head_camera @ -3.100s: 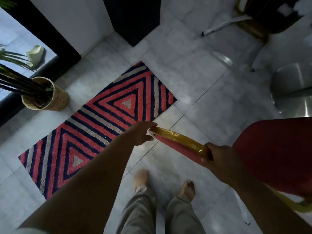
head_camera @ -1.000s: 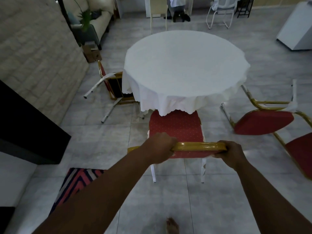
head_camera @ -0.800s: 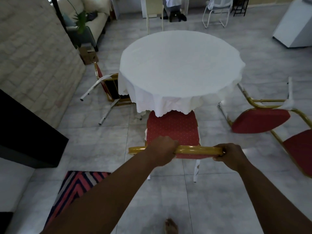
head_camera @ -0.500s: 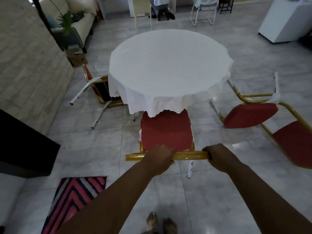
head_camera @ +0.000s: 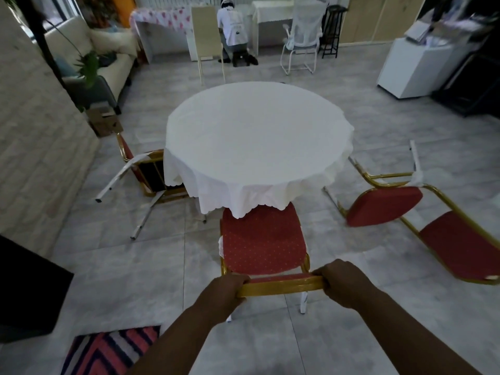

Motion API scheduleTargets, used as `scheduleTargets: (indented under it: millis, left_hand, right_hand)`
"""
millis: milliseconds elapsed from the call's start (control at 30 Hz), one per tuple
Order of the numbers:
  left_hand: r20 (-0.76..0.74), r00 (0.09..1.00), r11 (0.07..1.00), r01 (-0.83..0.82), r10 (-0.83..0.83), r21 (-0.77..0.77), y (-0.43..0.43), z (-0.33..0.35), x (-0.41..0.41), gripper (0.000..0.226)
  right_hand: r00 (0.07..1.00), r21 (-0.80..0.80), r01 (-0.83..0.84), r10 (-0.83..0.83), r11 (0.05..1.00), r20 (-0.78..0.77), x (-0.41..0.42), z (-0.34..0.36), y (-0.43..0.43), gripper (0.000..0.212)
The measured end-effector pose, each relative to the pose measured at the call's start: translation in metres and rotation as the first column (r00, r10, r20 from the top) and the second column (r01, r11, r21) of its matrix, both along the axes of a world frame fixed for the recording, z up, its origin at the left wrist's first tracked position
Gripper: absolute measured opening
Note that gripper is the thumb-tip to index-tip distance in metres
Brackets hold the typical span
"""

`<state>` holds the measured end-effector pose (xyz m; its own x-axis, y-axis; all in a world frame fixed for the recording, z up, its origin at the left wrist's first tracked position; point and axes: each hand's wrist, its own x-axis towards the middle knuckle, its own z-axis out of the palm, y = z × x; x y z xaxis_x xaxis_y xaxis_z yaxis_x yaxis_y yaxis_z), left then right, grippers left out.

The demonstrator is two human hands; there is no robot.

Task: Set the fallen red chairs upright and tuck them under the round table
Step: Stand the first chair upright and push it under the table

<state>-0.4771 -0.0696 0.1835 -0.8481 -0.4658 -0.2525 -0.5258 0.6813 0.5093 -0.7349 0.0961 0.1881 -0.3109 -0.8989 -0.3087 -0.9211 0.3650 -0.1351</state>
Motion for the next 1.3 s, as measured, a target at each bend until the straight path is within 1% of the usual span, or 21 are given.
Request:
scheduleTargets:
  millis: [100,300,400,533,700,833,933,1000,1133,1200,1267,1300]
  left_hand:
    - [-0.012,1.0,1.0,0.014,-0.014,0.006,-0.012,-0.001,-0.011,0.03]
    - [0.001,1.0,1.0,0.017,-0.017,-0.004,-0.043,-0.001,-0.041,0.022]
    - [0.001,1.0,1.0,0.003,-0.003,-0.013,-0.052,-0.001,-0.056,0.021]
    - [0.001,1.0,0.999,-0.025,0.025,-0.024,-0.061,-0.001,-0.073,0.024]
    - [0.026,0.996,0.996,-0.083,0.085,-0.041,-0.068,0.001,-0.089,0.033]
    - [0.044,0.993,0.993,-0.105,0.108,-0.058,-0.071,0.001,-0.1,0.042]
    - [0.049,0.991,0.991,-0.122,0.126,-0.062,-0.076,-0.002,-0.105,0.045]
    - [0.048,0.99,0.99,-0.127,0.13,-0.063,-0.077,-0.002,-0.107,0.043]
    - [0.066,0.986,0.988,-0.147,0.151,-0.055,-0.08,-0.002,-0.11,0.042]
    - [0.074,0.984,0.986,-0.159,0.163,-0.059,-0.078,0.001,-0.111,0.042]
    - [0.12,0.978,0.985,-0.163,0.17,-0.06,-0.076,0.006,-0.113,0.041]
    - [0.169,0.971,0.986,-0.162,0.167,-0.043,-0.075,0.011,-0.115,0.041]
  right_hand:
    - [0.999,0.012,0.031,-0.031,0.999,-0.008,-0.009,0.005,-0.009,0.029]
    - [0.998,0.005,0.06,-0.06,0.998,-0.006,-0.029,0.014,-0.038,0.029]
    - [0.999,0.007,0.052,-0.051,0.999,-0.018,-0.044,0.017,-0.05,0.026]
    - [1.0,-0.005,0.025,-0.025,1.0,-0.008,-0.063,0.018,-0.063,0.019]
    - [1.0,0.007,-0.001,0.001,1.0,0.023,-0.082,0.019,-0.076,0.017]
    - [1.0,0.026,-0.01,0.01,1.0,0.028,-0.09,0.024,-0.082,0.004]
    - [0.999,0.031,-0.018,0.017,0.999,0.032,-0.095,0.027,-0.086,0.01]
    - [0.999,0.024,-0.03,0.029,0.999,0.04,-0.098,0.025,-0.088,0.006]
    - [0.998,0.002,-0.03,0.03,1.0,0.054,-0.102,0.022,-0.09,0.01]
    - [0.998,-0.012,-0.03,0.031,0.999,0.06,-0.102,0.021,-0.09,0.008]
    - [0.997,-0.052,-0.031,0.035,0.998,0.073,-0.101,0.023,-0.087,0.006]
    - [0.994,-0.075,-0.037,0.044,0.996,0.097,-0.102,0.023,-0.085,0.013]
